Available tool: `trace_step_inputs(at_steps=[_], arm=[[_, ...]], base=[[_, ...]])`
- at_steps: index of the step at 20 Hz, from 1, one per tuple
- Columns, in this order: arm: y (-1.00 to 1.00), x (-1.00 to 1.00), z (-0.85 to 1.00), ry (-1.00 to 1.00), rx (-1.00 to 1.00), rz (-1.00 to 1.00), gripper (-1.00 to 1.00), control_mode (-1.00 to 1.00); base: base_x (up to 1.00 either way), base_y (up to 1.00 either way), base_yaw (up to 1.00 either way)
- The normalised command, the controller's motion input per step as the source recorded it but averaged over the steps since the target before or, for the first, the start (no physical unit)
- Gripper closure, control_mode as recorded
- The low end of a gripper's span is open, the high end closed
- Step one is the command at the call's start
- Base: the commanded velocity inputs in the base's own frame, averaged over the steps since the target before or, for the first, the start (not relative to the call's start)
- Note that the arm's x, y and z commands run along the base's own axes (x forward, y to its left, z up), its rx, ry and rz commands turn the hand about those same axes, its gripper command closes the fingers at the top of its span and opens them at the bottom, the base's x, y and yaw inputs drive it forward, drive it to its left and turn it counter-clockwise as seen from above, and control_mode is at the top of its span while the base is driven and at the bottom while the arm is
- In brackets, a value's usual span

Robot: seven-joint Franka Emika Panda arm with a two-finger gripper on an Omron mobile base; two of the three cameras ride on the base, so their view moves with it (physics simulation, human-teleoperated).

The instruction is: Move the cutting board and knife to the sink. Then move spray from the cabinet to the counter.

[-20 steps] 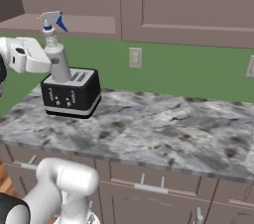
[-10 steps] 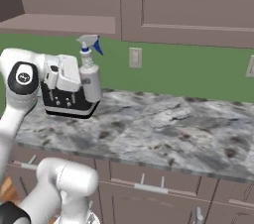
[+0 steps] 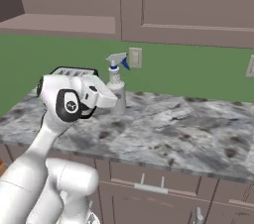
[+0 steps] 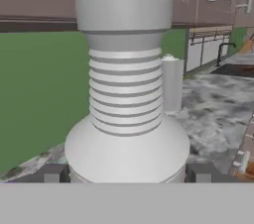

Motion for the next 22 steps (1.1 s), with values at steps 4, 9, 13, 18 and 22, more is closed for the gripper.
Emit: trace_step_inputs(at_steps=[4, 9, 13, 18, 22], arm=[[-0.65, 0.07, -0.51, 0.00, -0.06, 0.60, 1.00, -1.00], [-0.55, 0.01, -0.19, 0.00, -0.05, 0.63, 1.00, -1.00], [-0.38, 0.08, -0.03, 0.00, -0.04, 0.69, 1.00, -1.00], [-0.19, 0.19, 0.00, 0.00, 0.00, 0.75, 1.00, -1.00], [0.00, 0.31, 0.06, 0.00, 0.00, 0.73, 1.00, -1.00]], base=[[0.00, 0.00, 0.00], [0.00, 0.00, 0.00], [0.00, 0.00, 0.00], [0.00, 0.00, 0.00], [0.00, 0.00, 0.00]])
